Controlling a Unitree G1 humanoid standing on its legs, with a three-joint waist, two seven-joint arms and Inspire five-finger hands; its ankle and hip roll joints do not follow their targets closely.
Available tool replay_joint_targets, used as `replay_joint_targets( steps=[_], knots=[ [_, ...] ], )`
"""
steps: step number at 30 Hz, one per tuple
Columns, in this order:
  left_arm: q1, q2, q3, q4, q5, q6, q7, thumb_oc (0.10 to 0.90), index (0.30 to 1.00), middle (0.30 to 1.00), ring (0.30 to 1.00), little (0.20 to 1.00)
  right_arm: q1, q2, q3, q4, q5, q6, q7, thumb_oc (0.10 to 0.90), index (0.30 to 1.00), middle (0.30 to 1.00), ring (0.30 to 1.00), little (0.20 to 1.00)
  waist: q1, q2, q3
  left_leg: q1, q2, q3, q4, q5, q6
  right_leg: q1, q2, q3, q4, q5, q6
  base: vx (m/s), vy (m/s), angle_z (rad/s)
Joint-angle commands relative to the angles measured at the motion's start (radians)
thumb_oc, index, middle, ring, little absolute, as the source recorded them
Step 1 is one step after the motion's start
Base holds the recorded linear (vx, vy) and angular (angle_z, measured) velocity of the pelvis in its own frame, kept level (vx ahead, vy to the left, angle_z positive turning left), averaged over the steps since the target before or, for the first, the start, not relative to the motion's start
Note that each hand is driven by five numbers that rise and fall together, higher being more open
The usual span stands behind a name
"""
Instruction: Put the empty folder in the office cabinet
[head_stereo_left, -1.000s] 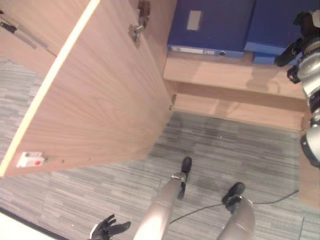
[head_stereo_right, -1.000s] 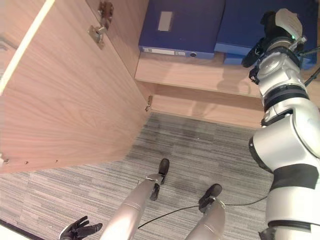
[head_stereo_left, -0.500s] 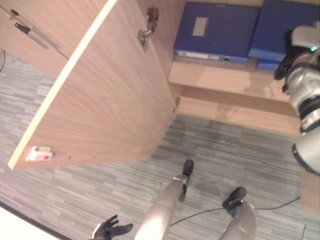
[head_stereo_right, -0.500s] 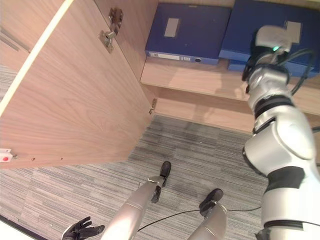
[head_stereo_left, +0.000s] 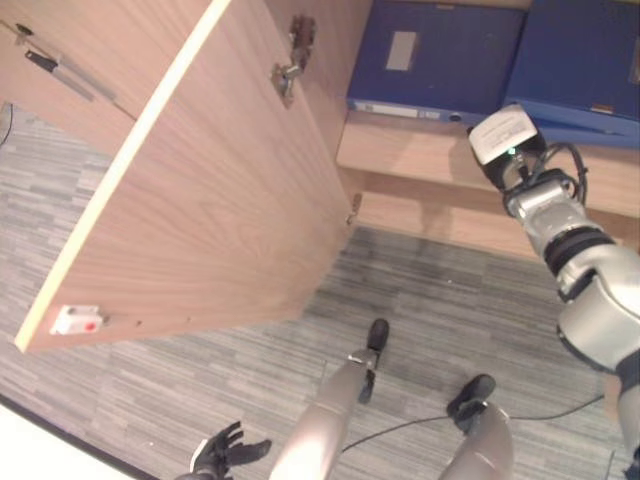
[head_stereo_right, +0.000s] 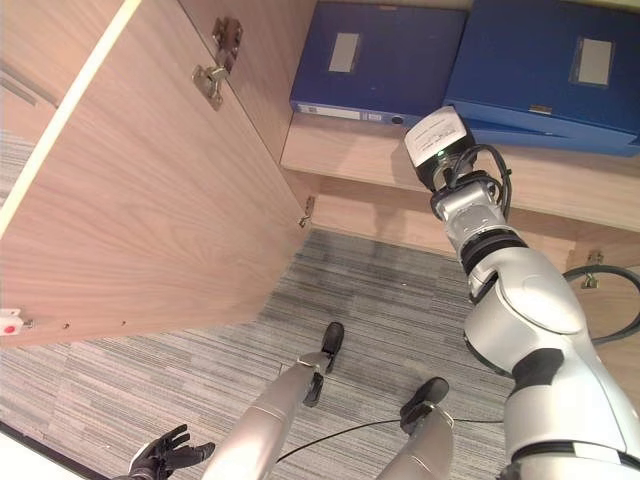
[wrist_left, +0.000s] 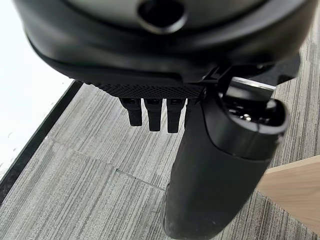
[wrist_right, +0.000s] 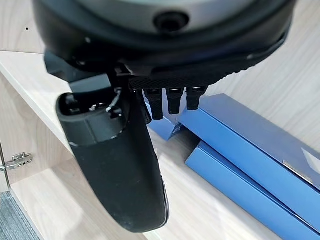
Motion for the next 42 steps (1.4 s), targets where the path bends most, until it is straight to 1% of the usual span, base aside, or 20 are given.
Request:
replay_joint_targets(
  steps=[1,6,10,11,13,15,18,21,26,28,29,31,32,33,34,35,37,39,40,42],
  knots=[
    [0.046,0.031,0.006,0.08,-0.01,-0.006,0.047,0.8,0.9,0.9,0.9,0.9,-0.207,-0.048,0.029,0.026,-0.018,0.053,-0.054,0.8,0.9,0.9,0.9,0.9,0.031,0.035,0.0,0.125,-0.037,-0.037,-0.109,-0.128,-0.02,-0.068,0.001,-0.013,0.109,0.076,0.052,0.0,0.0,0.0],
    [0.05,0.032,-0.003,0.08,-0.003,-0.004,0.047,0.8,0.9,0.9,0.9,0.9,-0.197,-0.052,0.014,0.056,-0.006,0.057,-0.063,0.8,0.9,0.9,0.9,0.9,0.039,0.038,-0.001,0.126,-0.041,-0.044,-0.109,-0.127,-0.02,-0.062,-0.001,-0.018,0.113,0.074,0.053,0.01,-0.008,0.03],
    [0.052,0.034,-0.005,0.082,0.008,-0.003,0.048,0.8,0.9,0.9,0.9,0.9,-0.193,-0.06,0.021,0.052,-0.039,0.071,-0.083,0.8,0.9,0.9,0.9,0.9,0.041,0.039,-0.003,0.133,-0.04,-0.047,-0.112,-0.128,-0.021,-0.056,-0.001,-0.024,0.111,0.074,0.055,0.0,-0.005,0.01],
    [0.052,0.035,-0.003,0.082,0.013,-0.002,0.048,0.8,0.9,0.9,0.9,0.9,-0.198,-0.063,0.035,0.033,-0.074,0.079,-0.094,0.8,0.9,0.9,0.9,0.9,0.043,0.038,-0.005,0.138,-0.04,-0.05,-0.115,-0.129,-0.022,-0.053,0.0,-0.025,0.11,0.073,0.056,0.02,-0.019,0.04],
    [0.053,0.035,0.002,0.082,0.014,-0.001,0.048,0.8,0.9,0.9,0.9,0.9,-0.203,-0.07,0.044,0.018,-0.096,0.082,-0.098,0.8,0.9,0.9,0.9,0.9,0.042,0.038,-0.006,0.141,-0.04,-0.052,-0.115,-0.129,-0.022,-0.051,0.0,-0.025,0.11,0.073,0.056,0.02,-0.016,0.04],
    [0.053,0.035,0.009,0.082,0.018,-0.001,0.046,0.8,0.9,0.9,0.9,0.9,-0.21,-0.081,0.069,-0.012,-0.146,0.088,-0.11,0.8,0.9,0.9,0.9,0.9,0.043,0.037,-0.008,0.145,-0.038,-0.053,-0.116,-0.13,-0.023,-0.046,0.001,-0.025,0.107,0.074,0.058,0.02,-0.025,0.05],
    [0.05,0.039,0.023,0.079,0.011,0.002,0.046,0.8,0.9,0.9,0.9,0.9,-0.219,-0.079,0.101,-0.06,-0.223,0.095,-0.107,0.8,0.9,0.9,0.9,0.9,0.044,0.032,-0.011,0.163,-0.031,-0.061,-0.126,-0.131,-0.027,-0.028,0.007,-0.033,0.1,0.071,0.059,0.04,-0.051,0.04],
    [0.043,0.043,0.029,0.08,0.011,0.003,0.048,0.8,0.9,0.9,0.9,0.9,-0.212,-0.07,0.095,-0.084,-0.239,0.102,-0.117,0.8,0.9,0.9,0.9,0.9,0.045,0.024,-0.014,0.185,-0.021,-0.07,-0.141,-0.125,-0.035,-0.001,0.017,-0.043,0.08,0.071,0.059,0.04,-0.08,0.02],
    [0.042,0.058,0.036,0.072,0.02,0.006,0.049,0.8,0.9,0.9,0.9,0.9,-0.17,-0.037,0.059,-0.108,-0.225,0.099,-0.137,0.8,0.9,0.9,0.9,0.9,0.038,0.001,-0.025,0.25,0.018,-0.086,-0.184,-0.109,-0.056,0.106,0.071,-0.084,-0.003,0.066,0.053,0.05,-0.135,0.01],
    [0.045,0.064,0.039,0.07,0.022,0.007,0.048,0.8,0.9,0.9,0.9,0.9,-0.147,-0.019,0.034,-0.119,-0.203,0.093,-0.145,0.8,0.9,0.9,0.9,0.9,0.033,-0.011,-0.026,0.285,0.042,-0.094,-0.198,-0.103,-0.065,0.166,0.099,-0.106,-0.048,0.063,0.048,0.08,-0.2,-0.04],
    [0.047,0.068,0.041,0.067,0.021,0.009,0.043,0.8,0.9,0.9,0.9,0.9,-0.128,-0.007,0.017,-0.125,-0.178,0.089,-0.156,0.8,0.9,0.9,0.9,0.9,0.029,-0.022,-0.028,0.32,0.066,-0.106,-0.216,-0.096,-0.076,0.218,0.129,-0.122,-0.089,0.052,0.038,0.05,-0.171,-0.11],
    [0.048,0.069,0.041,0.067,0.021,0.009,0.043,0.8,0.9,0.9,0.9,0.9,-0.127,-0.007,0.016,-0.124,-0.178,0.089,-0.157,0.8,0.9,0.9,0.9,0.9,0.028,-0.019,-0.025,0.326,0.069,-0.109,-0.219,-0.095,-0.077,0.228,0.133,-0.127,-0.095,0.054,0.037,0.04,-0.139,-0.15],
    [0.05,0.076,0.043,0.063,0.02,0.009,0.041,0.8,0.9,0.9,0.9,0.9,-0.11,0.017,0.003,-0.123,-0.161,0.082,-0.163,0.8,0.9,0.9,0.9,0.9,0.027,-0.033,-0.029,0.355,0.093,-0.117,-0.242,-0.085,-0.088,0.273,0.167,-0.136,-0.137,0.036,0.024,0.04,-0.148,-0.14],
    [0.051,0.077,0.043,0.063,0.02,0.01,0.041,0.8,0.9,0.9,0.9,0.9,-0.109,0.019,0.002,-0.122,-0.16,0.082,-0.164,0.8,0.9,0.9,0.9,0.9,0.026,-0.031,-0.026,0.362,0.096,-0.12,-0.246,-0.084,-0.09,0.283,0.172,-0.14,-0.144,0.038,0.022,0.07,-0.264,-0.15],
    [0.058,0.083,0.046,0.056,0.014,0.008,0.04,0.8,0.9,0.9,0.9,0.9,-0.1,0.043,0.001,-0.119,-0.148,0.071,-0.163,0.8,0.9,0.9,0.9,0.9,0.024,-0.042,-0.027,0.383,0.119,-0.127,-0.259,-0.076,-0.101,0.325,0.208,-0.147,-0.187,0.014,0.007,0.04,-0.196,-0.09],
    [0.062,0.086,0.051,0.047,0.003,0.006,0.037,0.8,0.9,0.9,0.9,0.9,-0.097,0.053,0.0,-0.116,-0.143,0.066,-0.163,0.8,0.9,0.9,0.9,0.9,0.023,-0.046,-0.021,0.394,0.13,-0.132,-0.254,-0.074,-0.11,0.362,0.238,-0.148,-0.226,0.001,-0.008,0.04,-0.225,-0.13],
    [0.062,0.085,0.052,0.034,-0.013,0.0,0.038,0.8,0.9,0.9,0.9,0.9,-0.105,0.062,0.005,-0.106,-0.137,0.059,-0.163,0.8,0.9,0.9,0.9,0.9,0.031,-0.05,-0.008,0.391,0.122,-0.135,-0.213,-0.074,-0.121,0.393,0.261,-0.144,-0.26,-0.015,-0.026,0.01,-0.112,-0.28],
    [0.057,0.076,0.051,0.036,-0.025,-0.008,0.045,0.8,0.9,0.9,0.9,0.9,-0.117,0.067,0.019,-0.102,-0.136,0.057,-0.16,0.8,0.9,0.9,0.9,0.9,0.041,-0.05,0.006,0.386,0.106,-0.141,-0.163,-0.075,-0.136,0.405,0.26,-0.135,-0.258,-0.029,-0.033,0.02,-0.027,-0.2],
    [0.052,0.071,0.049,0.041,-0.029,-0.01,0.049,0.8,0.9,0.9,0.9,0.9,-0.121,0.071,0.024,-0.099,-0.137,0.058,-0.161,0.8,0.9,0.9,0.9,0.9,0.045,-0.047,0.015,0.378,0.103,-0.146,-0.148,-0.061,-0.148,0.407,0.261,-0.132,-0.253,-0.035,-0.036,0.0,0.001,-0.09],
    [0.041,0.062,0.041,0.056,-0.034,-0.008,0.057,0.8,0.9,0.9,0.9,0.9,-0.133,0.072,0.04,-0.085,-0.132,0.063,-0.165,0.8,0.9,0.9,0.9,0.9,0.055,-0.047,0.022,0.349,0.109,-0.155,-0.17,-0.022,-0.17,0.405,0.267,-0.127,-0.25,-0.049,-0.04,0.02,0.021,-0.08]
  ],
)
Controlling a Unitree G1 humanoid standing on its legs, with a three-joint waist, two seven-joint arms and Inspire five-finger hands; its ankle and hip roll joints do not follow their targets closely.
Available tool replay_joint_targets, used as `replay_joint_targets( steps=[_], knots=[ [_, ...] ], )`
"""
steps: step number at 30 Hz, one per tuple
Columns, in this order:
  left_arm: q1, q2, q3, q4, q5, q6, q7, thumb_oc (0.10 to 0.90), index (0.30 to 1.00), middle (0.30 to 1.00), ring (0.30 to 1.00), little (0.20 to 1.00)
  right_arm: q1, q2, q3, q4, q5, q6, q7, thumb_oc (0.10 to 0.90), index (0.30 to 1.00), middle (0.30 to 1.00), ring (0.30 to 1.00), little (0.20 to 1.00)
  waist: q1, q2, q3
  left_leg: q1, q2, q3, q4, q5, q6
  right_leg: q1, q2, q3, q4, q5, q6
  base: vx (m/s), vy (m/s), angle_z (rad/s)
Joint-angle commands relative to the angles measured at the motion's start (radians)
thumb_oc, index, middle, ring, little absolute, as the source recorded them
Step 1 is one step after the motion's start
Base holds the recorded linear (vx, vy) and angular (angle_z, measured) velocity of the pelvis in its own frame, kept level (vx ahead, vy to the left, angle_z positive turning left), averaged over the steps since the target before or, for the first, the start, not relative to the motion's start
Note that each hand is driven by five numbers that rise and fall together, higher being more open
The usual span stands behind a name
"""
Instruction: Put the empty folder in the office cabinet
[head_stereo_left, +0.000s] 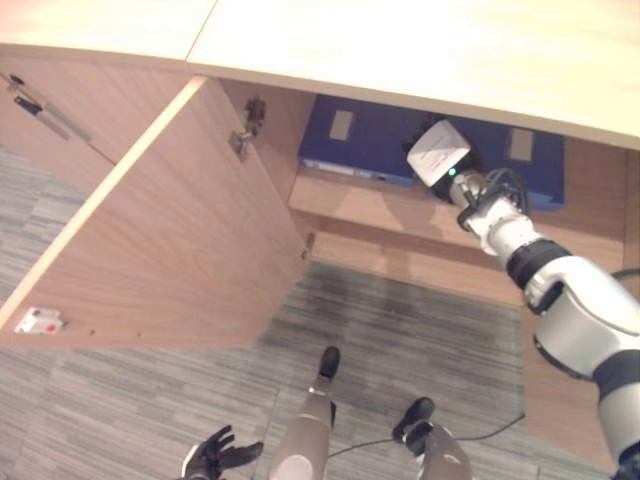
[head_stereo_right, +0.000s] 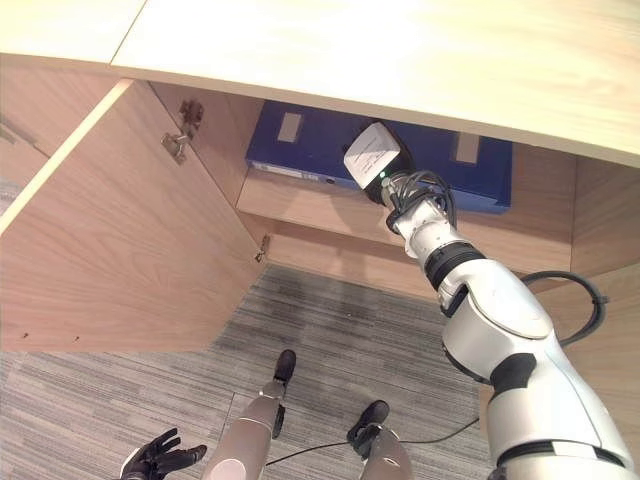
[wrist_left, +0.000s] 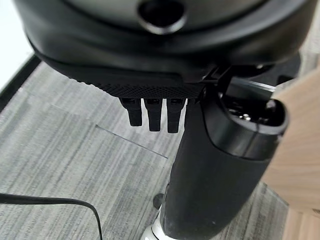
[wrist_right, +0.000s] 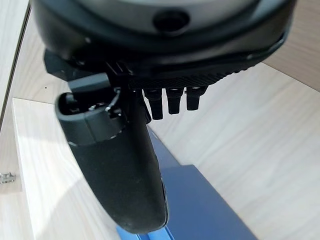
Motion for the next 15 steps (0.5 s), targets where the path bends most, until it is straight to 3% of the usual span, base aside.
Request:
replay_joint_targets(
  steps=[1,3,6,7,8,13,15],
  knots=[
    [0.019,0.054,-0.014,0.073,-0.033,-0.01,0.043,0.8,0.9,0.9,0.9,0.9,-0.187,-0.027,0.024,0.043,0.036,0.056,-0.066,0.8,0.9,0.9,0.9,0.9,0.063,-0.015,0.048,-0.003,-0.089,-0.039,0.035,-0.072,-0.02,0.08,0.023,0.018,-0.101,0.02,0.075,0.08,0.04,-0.04],
    [0.016,0.049,-0.027,0.075,-0.045,-0.014,0.047,0.8,0.9,0.9,0.9,0.9,-0.193,-0.036,0.036,0.066,0.047,0.06,-0.075,0.8,0.9,0.9,0.9,0.9,0.074,-0.015,0.05,-0.039,-0.046,-0.053,-0.056,-0.011,-0.025,0.093,0.034,0.021,-0.103,0.0,0.078,0.1,0.062,-0.04],
    [0.02,0.042,-0.042,0.074,-0.082,-0.014,0.05,0.8,0.9,0.9,0.9,0.9,-0.202,-0.021,0.073,0.089,0.058,0.058,-0.075,0.8,0.9,0.9,0.9,0.9,0.085,0.007,0.053,-0.042,0.01,-0.071,-0.158,0.011,-0.01,0.089,0.029,0.044,-0.05,-0.028,0.087,0.1,0.185,-0.02],
    [0.022,0.035,-0.043,0.073,-0.088,-0.021,0.061,0.8,0.9,0.9,0.9,0.9,-0.217,-0.017,0.072,0.081,0.069,0.05,-0.07,0.8,0.9,0.9,0.9,0.9,0.091,0.022,0.051,-0.03,-0.004,-0.083,-0.162,0.026,-0.008,0.061,0.017,0.065,-0.007,-0.023,0.088,0.07,0.243,-0.04],
    [0.022,0.035,-0.043,0.074,-0.088,-0.021,0.061,0.8,0.9,0.9,0.9,0.9,-0.217,-0.017,0.072,0.081,0.069,0.05,-0.07,0.8,0.9,0.9,0.9,0.9,0.091,0.021,0.051,-0.032,-0.005,-0.082,-0.161,0.026,-0.008,0.058,0.015,0.067,-0.004,-0.024,0.088,0.05,0.229,-0.17],
    [0.001,0.039,-0.061,0.068,-0.063,-0.02,0.08,0.8,0.9,0.9,0.9,0.9,-0.217,0.007,0.061,0.065,0.096,0.055,-0.065,0.8,0.9,0.9,0.9,0.9,0.107,-0.017,0.056,-0.062,-0.062,-0.048,-0.092,-0.008,0.011,0.023,-0.042,0.097,-0.01,0.002,0.098,0.04,0.149,-0.11],
    [-0.001,0.039,-0.068,0.066,-0.058,-0.015,0.076,0.8,0.9,0.9,0.9,0.9,-0.213,0.026,0.06,0.071,0.103,0.06,-0.07,0.8,0.9,0.9,0.9,0.9,0.117,-0.03,0.057,-0.068,-0.093,-0.027,-0.054,-0.042,0.032,0.031,-0.067,0.1,-0.019,0.036,0.119,0.05,0.207,-0.08]
  ],
)
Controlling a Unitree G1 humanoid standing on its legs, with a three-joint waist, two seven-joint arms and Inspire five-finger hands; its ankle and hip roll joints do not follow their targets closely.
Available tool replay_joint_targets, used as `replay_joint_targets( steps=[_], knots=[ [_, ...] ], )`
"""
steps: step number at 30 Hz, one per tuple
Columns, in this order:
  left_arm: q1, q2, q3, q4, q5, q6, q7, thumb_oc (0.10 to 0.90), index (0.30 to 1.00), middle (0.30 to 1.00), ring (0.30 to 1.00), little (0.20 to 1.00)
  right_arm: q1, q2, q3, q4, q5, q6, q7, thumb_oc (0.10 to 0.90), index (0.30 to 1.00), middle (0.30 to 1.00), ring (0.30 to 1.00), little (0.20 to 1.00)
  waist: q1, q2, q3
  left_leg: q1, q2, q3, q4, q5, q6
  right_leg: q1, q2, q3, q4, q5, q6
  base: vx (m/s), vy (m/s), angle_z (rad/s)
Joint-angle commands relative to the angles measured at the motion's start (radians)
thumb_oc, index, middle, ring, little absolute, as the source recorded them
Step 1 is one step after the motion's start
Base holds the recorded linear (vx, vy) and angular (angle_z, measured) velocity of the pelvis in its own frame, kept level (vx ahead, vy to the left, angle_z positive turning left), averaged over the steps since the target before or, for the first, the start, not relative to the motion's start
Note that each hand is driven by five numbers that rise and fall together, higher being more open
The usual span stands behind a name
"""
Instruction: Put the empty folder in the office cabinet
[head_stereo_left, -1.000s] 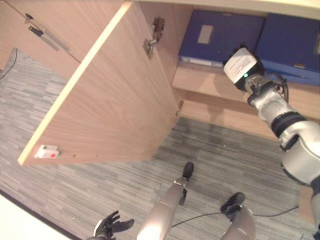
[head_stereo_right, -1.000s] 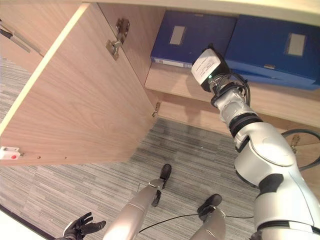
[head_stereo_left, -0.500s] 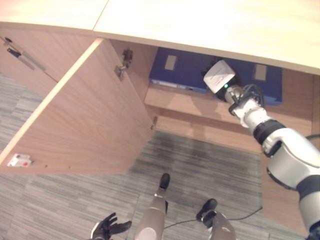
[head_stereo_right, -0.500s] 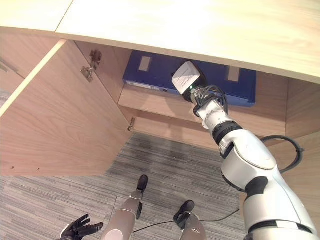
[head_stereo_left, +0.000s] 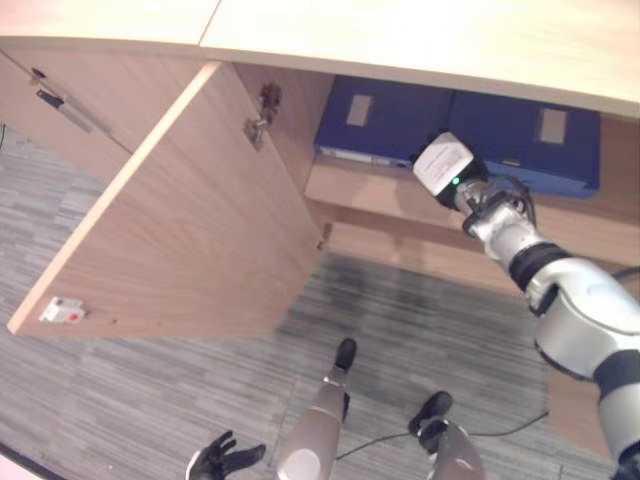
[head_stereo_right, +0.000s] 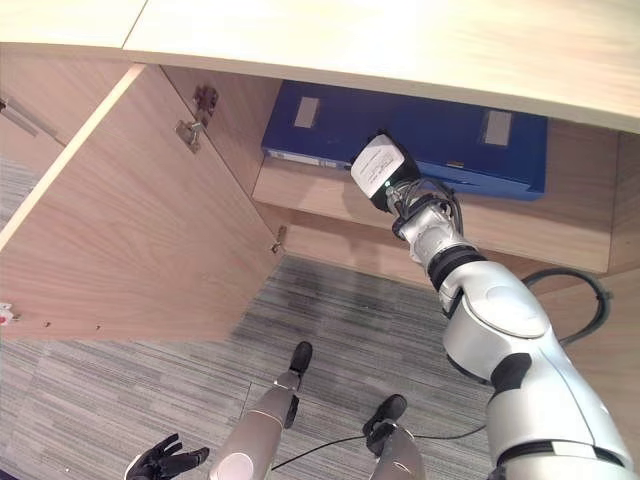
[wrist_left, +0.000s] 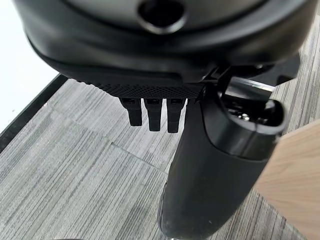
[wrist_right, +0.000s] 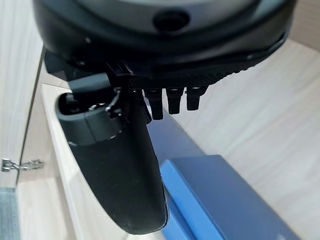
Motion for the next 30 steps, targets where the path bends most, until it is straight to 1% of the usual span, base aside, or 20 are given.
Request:
replay_joint_targets(
  steps=[1,2,3,4,5,6,7,8,9,10,11,12,13,17,18,20,24,30],
  knots=[
    [0.019,0.067,-0.027,0.038,-0.002,-0.008,0.031,0.8,0.9,0.9,0.9,0.9,-0.213,0.016,-0.008,0.018,0.044,0.069,-0.05,0.8,0.9,0.9,0.9,0.9,0.034,-0.052,0.043,0.019,-0.086,-0.046,-0.073,-0.032,0.029,0.087,-0.084,0.055,0.079,0.012,0.136,0.05,0.279,-0.19],
    [0.022,0.073,-0.026,0.037,-0.007,-0.007,0.032,0.8,0.9,0.9,0.9,0.9,-0.223,0.019,-0.003,0.017,0.04,0.071,-0.046,0.8,0.9,0.9,0.9,0.9,0.035,-0.042,0.051,0.028,-0.097,-0.042,-0.06,-0.041,0.045,0.057,-0.113,0.065,0.138,0.05,0.147,0.03,0.274,-0.27],
    [0.014,0.08,-0.028,0.038,-0.008,-0.002,0.032,0.8,0.9,0.9,0.9,0.9,-0.231,0.02,-0.005,0.015,0.043,0.075,-0.042,0.8,0.9,0.9,0.9,0.9,0.033,-0.037,0.065,0.034,-0.108,-0.032,-0.047,-0.052,0.061,0.024,-0.145,0.081,0.202,0.062,0.146,-0.01,0.237,-0.26],
    [0.001,0.083,-0.035,0.038,-0.006,-0.001,0.037,0.8,0.9,0.9,0.9,0.9,-0.237,0.022,-0.013,0.016,0.052,0.077,-0.047,0.8,0.9,0.9,0.9,0.9,0.033,-0.03,0.082,0.035,-0.111,-0.018,-0.036,-0.063,0.068,0.004,-0.162,0.064,0.233,0.063,0.136,-0.05,0.153,-0.2],
    [-0.01,0.082,-0.045,0.036,-0.008,0.001,0.038,0.8,0.9,0.9,0.9,0.9,-0.245,0.028,-0.015,0.018,0.058,0.077,-0.048,0.8,0.9,0.9,0.9,0.9,0.028,-0.03,0.096,0.033,-0.114,-0.012,-0.031,-0.067,0.067,-0.011,-0.16,0.042,0.225,0.064,0.128,-0.1,0.054,-0.19],
    [-0.029,0.086,-0.053,0.031,-0.01,-0.003,0.043,0.8,0.9,0.9,0.9,0.9,-0.268,0.033,-0.007,0.02,0.062,0.077,-0.052,0.8,0.9,0.9,0.9,0.9,0.019,-0.029,0.114,0.022,-0.117,-0.01,-0.022,-0.067,0.063,-0.03,-0.138,0.024,0.195,0.067,0.122,-0.12,-0.015,-0.13],
    [-0.042,0.089,-0.054,0.019,-0.015,-0.013,0.05,0.8,0.9,0.9,0.9,0.9,-0.293,0.034,0.003,0.012,0.074,0.075,-0.06,0.8,0.9,0.9,0.9,0.9,-0.002,-0.035,0.124,0.004,-0.131,0.001,-0.012,-0.068,0.06,-0.061,-0.071,0.009,0.075,0.085,0.114,-0.08,-0.045,-0.07],
    [-0.048,0.09,-0.052,0.012,-0.024,-0.015,0.051,0.8,0.9,0.9,0.9,0.9,-0.3,0.021,0.016,0.012,0.072,0.078,-0.065,0.8,0.9,0.9,0.9,0.9,-0.015,-0.045,0.125,-0.005,-0.142,0.002,-0.003,-0.072,0.059,-0.064,-0.043,0.012,-0.001,0.088,0.117,-0.03,-0.032,0.0],
    [-0.049,0.09,-0.052,0.012,-0.025,-0.015,0.051,0.8,0.9,0.9,0.9,0.9,-0.3,0.021,0.016,0.012,0.073,0.078,-0.065,0.8,0.9,0.9,0.9,0.9,-0.013,-0.042,0.124,-0.006,-0.138,0.002,-0.001,-0.073,0.058,-0.06,-0.037,0.009,-0.01,0.092,0.115,0.03,-0.004,0.07],
    [-0.042,0.083,-0.046,0.016,-0.027,-0.015,0.046,0.8,0.9,0.9,0.9,0.9,-0.301,0.007,0.012,0.02,0.081,0.075,-0.065,0.8,0.9,0.9,0.9,0.9,-0.015,-0.041,0.122,-0.02,-0.147,-0.001,0.011,-0.081,0.059,-0.07,-0.035,0.015,-0.041,0.099,0.127,0.03,0.027,0.06],
    [-0.039,0.076,-0.048,0.022,-0.033,-0.012,0.043,0.8,0.9,0.9,0.9,0.9,-0.307,0.01,0.014,0.028,0.09,0.075,-0.067,0.8,0.9,0.9,0.9,0.9,-0.015,-0.04,0.124,-0.019,-0.148,0.0,0.003,-0.082,0.058,-0.082,-0.03,0.022,-0.036,0.104,0.119,0.07,0.03,0.06],
    [-0.038,0.069,-0.042,0.033,-0.03,-0.017,0.043,0.8,0.9,0.9,0.9,0.9,-0.32,-0.009,0.024,0.027,0.104,0.073,-0.073,0.8,0.9,0.9,0.9,0.9,-0.015,-0.044,0.125,-0.015,-0.136,0.005,-0.007,-0.081,0.053,-0.093,-0.028,0.031,-0.036,0.106,0.111,0.04,0.016,-0.04],
    [-0.039,0.068,-0.042,0.033,-0.03,-0.017,0.043,0.8,0.9,0.9,0.9,0.9,-0.32,-0.009,0.025,0.027,0.104,0.073,-0.073,0.8,0.9,0.9,0.9,0.9,-0.014,-0.044,0.125,-0.015,-0.136,0.005,-0.007,-0.081,0.053,-0.094,-0.028,0.031,-0.036,0.106,0.111,0.06,-0.021,-0.12],
    [-0.021,0.059,-0.035,0.039,-0.029,-0.013,0.041,0.8,0.9,0.9,0.9,0.9,-0.328,-0.012,0.023,0.029,0.116,0.077,-0.082,0.8,0.9,0.9,0.9,0.9,-0.023,-0.048,0.125,-0.01,-0.108,0.01,-0.007,-0.084,0.043,-0.074,-0.029,0.017,-0.049,0.109,0.11,0.07,-0.05,-0.13],
    [-0.021,0.059,-0.035,0.039,-0.029,-0.013,0.041,0.8,0.9,0.9,0.9,0.9,-0.328,-0.012,0.023,0.029,0.116,0.077,-0.082,0.8,0.9,0.9,0.9,0.9,-0.024,-0.048,0.125,-0.01,-0.108,0.009,-0.007,-0.084,0.042,-0.073,-0.029,0.017,-0.049,0.109,0.11,0.1,-0.073,-0.09],
    [-0.012,0.062,-0.025,0.042,-0.029,-0.008,0.038,0.8,0.9,0.9,0.9,0.9,-0.334,-0.019,0.021,0.026,0.123,0.07,-0.077,0.8,0.9,0.9,0.9,0.9,-0.029,-0.052,0.125,-0.009,-0.094,0.004,0.001,-0.091,0.033,-0.058,-0.031,-0.002,-0.042,0.097,0.111,0.11,-0.086,-0.05],
    [-0.016,0.068,-0.021,0.043,-0.038,-0.008,0.039,0.8,0.9,0.9,0.9,0.9,-0.35,-0.025,0.023,0.024,0.127,0.069,-0.075,0.8,0.9,0.9,0.9,0.9,-0.03,-0.056,0.135,-0.017,-0.088,-0.001,0.017,-0.101,0.025,-0.052,-0.036,-0.011,-0.026,0.082,0.111,0.08,-0.08,0.05],
    [-0.006,0.084,-0.033,0.024,-0.056,-0.01,0.044,0.8,0.9,0.9,0.9,0.9,-0.391,-0.031,0.046,0.088,0.151,0.075,-0.065,0.8,0.9,0.9,0.9,0.9,-0.011,-0.056,0.144,-0.051,-0.078,-0.026,0.04,-0.113,0.015,-0.066,-0.042,-0.028,0.031,0.045,0.108,0.1,-0.088,0.17]
  ],
)
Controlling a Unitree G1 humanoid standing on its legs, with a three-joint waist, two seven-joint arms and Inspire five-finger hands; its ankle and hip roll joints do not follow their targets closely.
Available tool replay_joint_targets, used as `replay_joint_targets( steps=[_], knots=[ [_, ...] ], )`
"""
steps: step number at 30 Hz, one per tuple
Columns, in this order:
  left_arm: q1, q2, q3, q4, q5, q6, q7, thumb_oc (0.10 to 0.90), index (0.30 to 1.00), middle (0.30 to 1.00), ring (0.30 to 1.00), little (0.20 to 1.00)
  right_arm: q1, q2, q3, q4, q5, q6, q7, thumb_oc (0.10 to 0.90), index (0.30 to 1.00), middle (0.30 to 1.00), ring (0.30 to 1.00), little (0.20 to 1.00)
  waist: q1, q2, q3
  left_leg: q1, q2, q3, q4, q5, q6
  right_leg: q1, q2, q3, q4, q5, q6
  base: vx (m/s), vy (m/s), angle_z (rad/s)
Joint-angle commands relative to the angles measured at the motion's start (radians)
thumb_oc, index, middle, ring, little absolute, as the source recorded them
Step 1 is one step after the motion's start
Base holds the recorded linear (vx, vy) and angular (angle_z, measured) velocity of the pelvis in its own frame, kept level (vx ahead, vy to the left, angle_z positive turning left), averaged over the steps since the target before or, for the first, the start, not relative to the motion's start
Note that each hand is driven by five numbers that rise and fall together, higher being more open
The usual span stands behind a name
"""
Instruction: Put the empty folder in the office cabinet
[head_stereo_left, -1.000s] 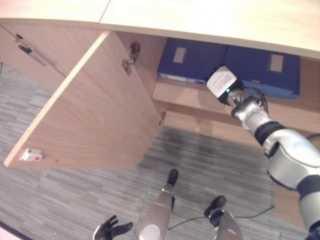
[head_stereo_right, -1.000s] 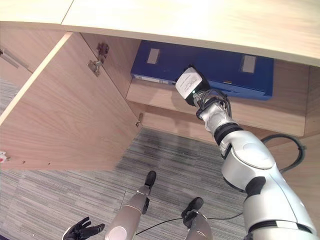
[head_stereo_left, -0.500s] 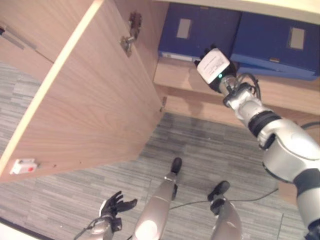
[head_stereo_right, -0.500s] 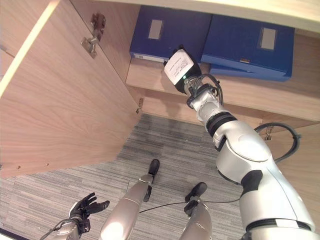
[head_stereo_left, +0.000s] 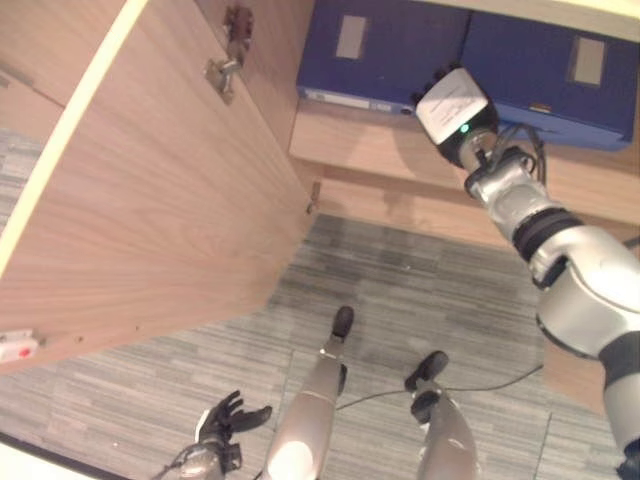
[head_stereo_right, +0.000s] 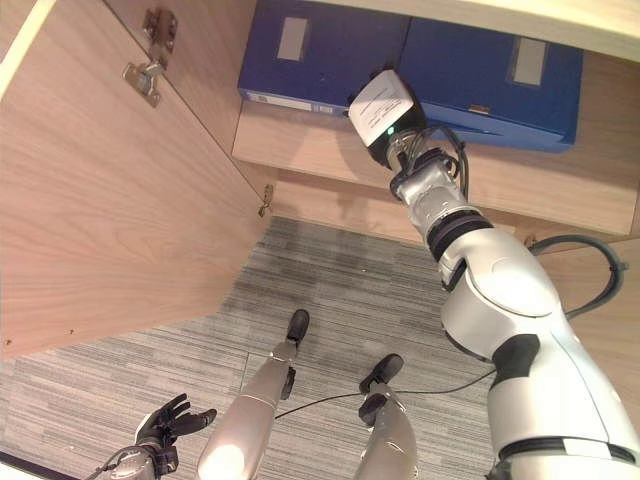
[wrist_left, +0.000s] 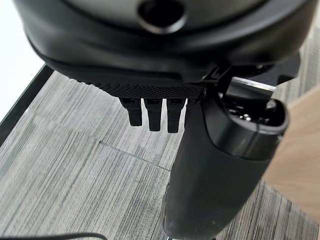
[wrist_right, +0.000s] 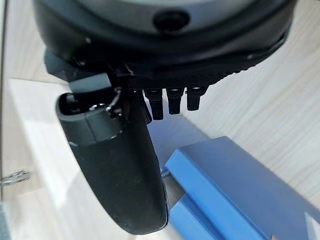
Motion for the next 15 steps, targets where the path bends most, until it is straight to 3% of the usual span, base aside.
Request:
replay_joint_targets(
  steps=[1,15],
  knots=[
    [0.102,0.071,0.001,0.04,-0.016,0.006,0.026,0.8,0.9,0.9,0.9,0.9,-0.224,-0.024,0.042,0.041,0.031,0.053,-0.056,0.8,0.9,0.9,0.9,0.9,0.024,-0.005,0.018,0.013,-0.04,-0.037,0.001,-0.098,-0.017,-0.024,-0.019,-0.006,0.072,-0.027,0.074,0.1,-0.076,0.2],
    [0.146,0.122,-0.021,-0.039,-0.001,0.009,-0.005,0.8,0.9,0.9,0.9,0.9,-0.252,-0.108,0.066,0.122,0.095,0.027,0.001,0.8,0.9,0.9,0.9,0.9,0.075,0.006,0.001,-0.019,-0.038,-0.083,0.007,-0.106,-0.021,-0.042,-0.031,-0.044,0.134,-0.077,0.072,0.07,-0.049,0.12]
  ],
)
